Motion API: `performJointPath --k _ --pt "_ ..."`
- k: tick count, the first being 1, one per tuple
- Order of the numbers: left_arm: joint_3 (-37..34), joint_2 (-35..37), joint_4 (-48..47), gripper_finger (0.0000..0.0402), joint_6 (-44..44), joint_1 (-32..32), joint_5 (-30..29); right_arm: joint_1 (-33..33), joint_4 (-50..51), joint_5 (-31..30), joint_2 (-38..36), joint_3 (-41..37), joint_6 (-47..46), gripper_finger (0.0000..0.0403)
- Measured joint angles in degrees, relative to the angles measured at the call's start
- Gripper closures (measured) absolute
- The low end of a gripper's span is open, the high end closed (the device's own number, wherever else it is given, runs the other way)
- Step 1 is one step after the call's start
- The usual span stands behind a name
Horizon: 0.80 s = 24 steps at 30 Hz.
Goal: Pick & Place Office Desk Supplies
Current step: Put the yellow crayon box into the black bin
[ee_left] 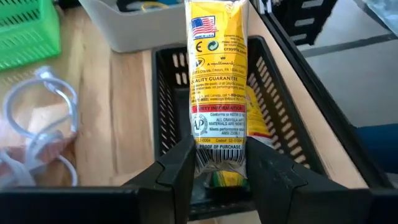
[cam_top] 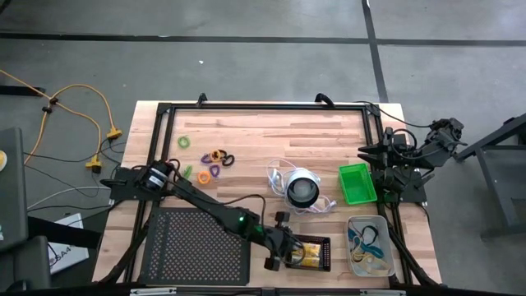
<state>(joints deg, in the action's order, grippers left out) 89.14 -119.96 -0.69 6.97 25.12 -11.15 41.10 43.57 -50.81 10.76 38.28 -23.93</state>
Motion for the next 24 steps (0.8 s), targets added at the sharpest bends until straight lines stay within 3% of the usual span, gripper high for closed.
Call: performJointPath --k 7,24 --pt "5.27 0.0 -8.58 0.0276 -1.07 -1.12 0.87 0.01 -0.02 0.02 0.0 0.0 -0.02 0.0317" --pt "6.43 -2.89 -8.92 0.0276 0.38 -1.74 4.86 0.01 0.0 0.01 0.0 0.0 -0.01 0.0317"
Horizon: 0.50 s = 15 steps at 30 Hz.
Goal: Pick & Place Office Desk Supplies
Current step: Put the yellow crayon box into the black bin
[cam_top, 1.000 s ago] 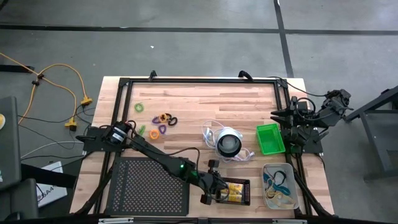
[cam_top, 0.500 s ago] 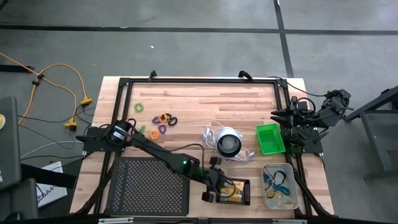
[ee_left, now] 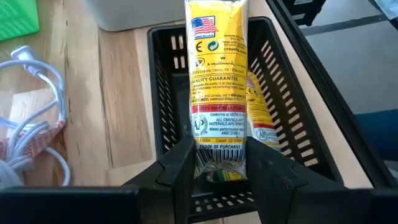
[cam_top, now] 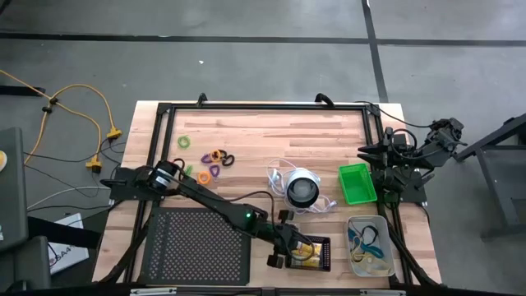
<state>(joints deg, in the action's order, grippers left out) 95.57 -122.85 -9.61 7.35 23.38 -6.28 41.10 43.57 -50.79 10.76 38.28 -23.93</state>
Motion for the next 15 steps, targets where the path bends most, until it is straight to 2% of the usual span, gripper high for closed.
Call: performJointPath --k 15 --pt "0.0 0.0 -0.45 0.0276 -0.32 -0.02 0.21 0.0 0.0 -0.01 0.0 0.0 0.01 0.0317"
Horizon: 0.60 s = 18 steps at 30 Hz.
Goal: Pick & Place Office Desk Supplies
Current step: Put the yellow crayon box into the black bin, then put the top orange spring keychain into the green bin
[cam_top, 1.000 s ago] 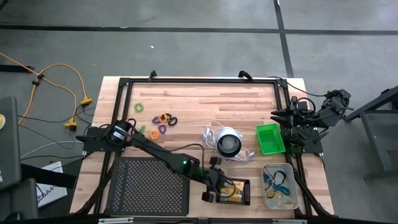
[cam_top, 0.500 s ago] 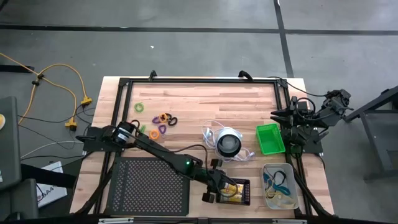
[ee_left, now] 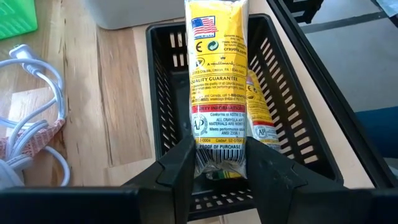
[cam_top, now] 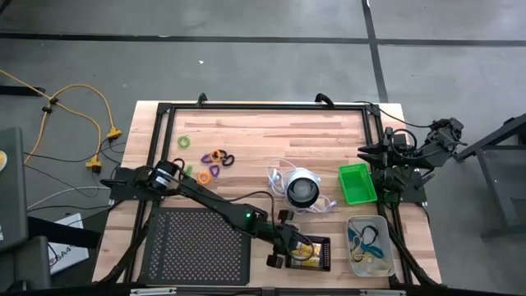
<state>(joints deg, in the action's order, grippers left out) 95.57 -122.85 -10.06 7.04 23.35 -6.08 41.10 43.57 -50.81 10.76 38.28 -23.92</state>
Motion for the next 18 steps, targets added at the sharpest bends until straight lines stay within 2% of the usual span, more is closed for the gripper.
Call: performJointPath --k 5,13,18 --pt "-0.02 0.0 -0.01 0.0273 -1.02 0.0 0.04 -0.02 -0.01 0.0 0.01 0.0 -0.01 0.0317" --pt "-0.13 -0.7 0.26 0.022 -0.79 -0.07 0.83 0.0 -0.01 0.01 0.0 0.0 -0.01 0.0317" --pt "-0.11 -0.75 0.84 0.0213 -0.76 -0.26 0.83 -0.01 0.0 0.02 0.0 0.0 0.0 0.0317"
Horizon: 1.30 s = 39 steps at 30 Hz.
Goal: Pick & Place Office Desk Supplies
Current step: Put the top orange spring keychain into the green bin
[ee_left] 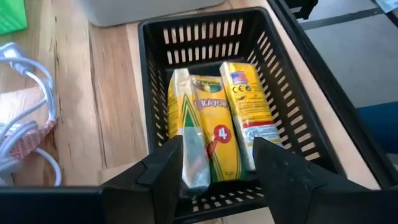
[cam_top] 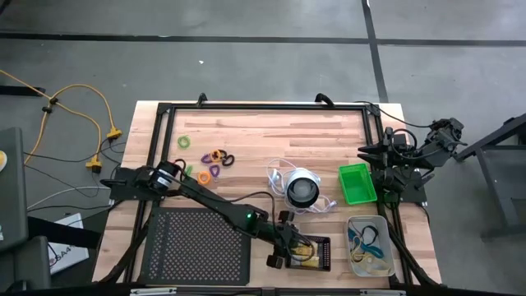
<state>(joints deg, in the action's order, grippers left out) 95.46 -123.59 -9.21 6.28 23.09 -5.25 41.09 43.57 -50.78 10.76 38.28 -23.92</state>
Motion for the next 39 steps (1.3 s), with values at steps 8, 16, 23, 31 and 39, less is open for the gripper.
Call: performJointPath --k 8,16,23,31,39 --pt "0.0 -0.02 0.04 0.0212 0.02 0.0 -0.03 0.01 -0.02 0.0 0.0 0.0 0.0 0.0317" --pt "0.0 -0.02 0.03 0.0212 0.11 0.0 -0.1 -0.01 -0.02 0.0 0.0 0.0 0.0 0.0317" --pt "0.01 5.0 -1.91 0.0212 -3.28 -0.98 0.54 0.0 -0.02 -0.02 0.0 0.0 -0.01 0.0317" --pt "0.09 14.72 -13.26 0.0212 -3.85 -3.68 -3.49 -0.01 -0.02 -0.02 0.0 0.0 -0.01 0.0317" --pt "-0.02 19.18 -24.23 0.0212 -0.05 -6.5 -7.81 -0.01 -0.03 -0.01 0.01 0.0 -0.02 0.0317"
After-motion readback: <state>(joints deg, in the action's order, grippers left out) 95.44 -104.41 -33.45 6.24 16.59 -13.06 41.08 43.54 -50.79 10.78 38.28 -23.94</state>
